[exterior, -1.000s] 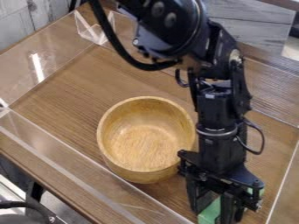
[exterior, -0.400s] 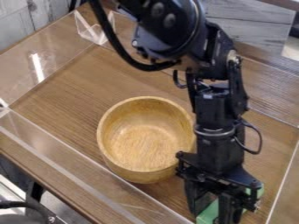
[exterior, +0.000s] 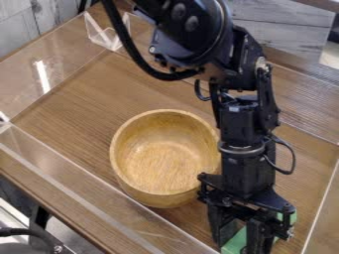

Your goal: Remove the green block from inside the brown bowl and put it on the table

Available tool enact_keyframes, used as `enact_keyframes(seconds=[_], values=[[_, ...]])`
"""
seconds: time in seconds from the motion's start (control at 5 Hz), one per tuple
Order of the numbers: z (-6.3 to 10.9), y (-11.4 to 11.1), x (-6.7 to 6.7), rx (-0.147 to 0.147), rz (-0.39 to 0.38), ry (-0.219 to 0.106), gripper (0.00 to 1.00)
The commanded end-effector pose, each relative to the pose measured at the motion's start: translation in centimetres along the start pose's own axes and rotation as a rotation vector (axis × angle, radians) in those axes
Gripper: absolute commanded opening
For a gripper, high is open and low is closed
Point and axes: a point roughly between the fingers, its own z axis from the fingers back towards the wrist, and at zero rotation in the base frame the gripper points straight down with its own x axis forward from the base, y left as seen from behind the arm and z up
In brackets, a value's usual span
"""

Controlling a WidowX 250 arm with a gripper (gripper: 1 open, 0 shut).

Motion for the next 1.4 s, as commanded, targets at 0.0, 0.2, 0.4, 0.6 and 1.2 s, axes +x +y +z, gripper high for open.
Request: enact_keyframes(seconds=[0.0,0.2,0.4,0.6,1.2], values=[[0.60,-0.07,0.22,-0.012,-0.006,-0.017,0.00],[0.59,-0.03,0.12,-0.017,-0.004,-0.008,0.00],[0.58,0.02,0.05,-0.023,-0.002,0.001,0.00],[0.57,0.07,0.02,-0.027,-0.001,0.010,0.00],[0.69,0.16,0.19,-0.042,0.001,0.040,0.00]])
